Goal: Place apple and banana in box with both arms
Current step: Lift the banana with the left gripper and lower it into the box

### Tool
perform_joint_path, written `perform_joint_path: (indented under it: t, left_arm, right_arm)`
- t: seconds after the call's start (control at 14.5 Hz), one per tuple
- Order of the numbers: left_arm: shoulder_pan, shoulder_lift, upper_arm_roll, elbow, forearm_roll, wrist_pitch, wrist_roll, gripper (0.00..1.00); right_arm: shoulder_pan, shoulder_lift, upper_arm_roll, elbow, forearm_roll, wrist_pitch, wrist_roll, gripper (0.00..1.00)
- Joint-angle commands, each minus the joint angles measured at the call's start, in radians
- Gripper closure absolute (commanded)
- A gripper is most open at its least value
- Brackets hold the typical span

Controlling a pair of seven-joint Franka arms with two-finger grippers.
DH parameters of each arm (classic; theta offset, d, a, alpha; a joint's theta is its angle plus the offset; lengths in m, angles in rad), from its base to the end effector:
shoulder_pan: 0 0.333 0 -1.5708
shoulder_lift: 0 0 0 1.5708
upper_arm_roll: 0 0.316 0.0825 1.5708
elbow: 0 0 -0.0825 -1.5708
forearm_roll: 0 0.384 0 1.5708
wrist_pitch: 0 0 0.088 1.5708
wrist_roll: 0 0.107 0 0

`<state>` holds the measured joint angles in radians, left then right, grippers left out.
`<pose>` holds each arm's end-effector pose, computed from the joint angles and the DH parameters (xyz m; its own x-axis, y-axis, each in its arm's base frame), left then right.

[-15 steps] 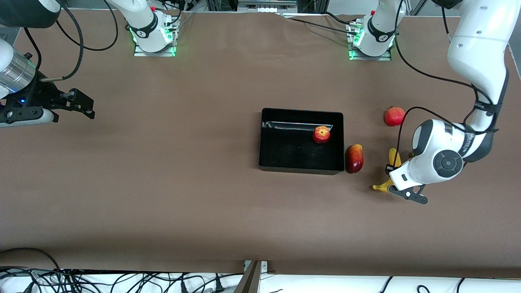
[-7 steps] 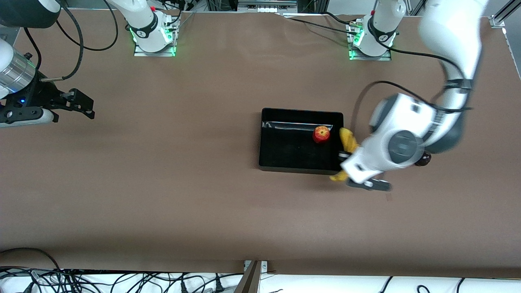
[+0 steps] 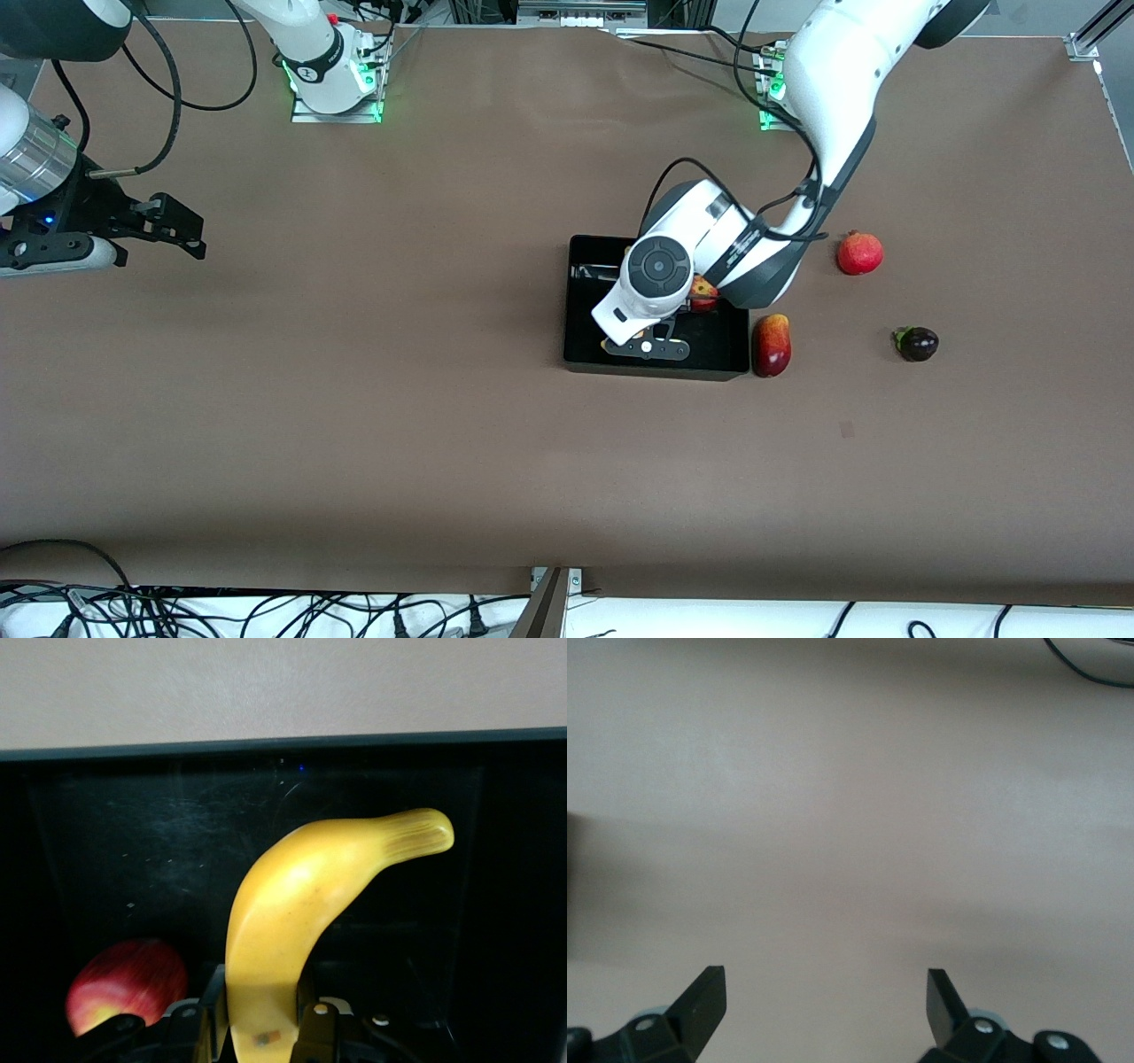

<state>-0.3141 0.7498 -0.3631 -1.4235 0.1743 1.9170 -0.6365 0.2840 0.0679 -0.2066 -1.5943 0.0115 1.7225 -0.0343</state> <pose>0.5802 -0.3924 0.2562 0.9740 -0.0466 -0.2218 -0.0577 -0.9974 -0.0437 0.5855 0.0503 0.5891 0.9919 0.1109 0.0616 0.1108 -0.9938 0.0046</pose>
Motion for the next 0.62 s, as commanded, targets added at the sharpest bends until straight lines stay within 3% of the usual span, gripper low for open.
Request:
perform_joint_path:
  t: [0.0,0.14,0.21,0.28,0.34,0.55]
  left_arm:
    - [0.000,0.028,0.007,-0.009,0.011,0.049,-0.023,1.00]
    - [0.000,0.051,0.007,-0.008,0.040,0.065,-0.029,1.00]
    - [-0.002,0.055,0.007,-0.008,0.040,0.068,-0.038,0.94]
    - [-0.002,0.060,0.007,-0.008,0.040,0.070,-0.073,0.28]
    - [0.000,0.059,0.007,-0.006,0.039,0.066,-0.106,0.00]
    - [0.018,0.017,0.006,0.011,0.037,0.045,-0.106,0.00]
  right_arm:
    - [-0.011,0.003,0.009,0.014,-0.002,0.000,0.005,0.00]
    - [-0.011,0.004,0.009,0.014,-0.002,-0.001,0.005,0.00]
    - [-0.011,0.004,0.009,0.014,-0.002,0.000,0.005,0.00]
    - [-0.011,0.004,0.009,0.014,-0.002,-0.001,0.005,0.00]
    - [-0.011,0.004,0.009,0.014,-0.002,-0.001,0.005,0.00]
    - [-0.011,0.004,0.009,0.014,-0.002,0.000,0.005,0.00]
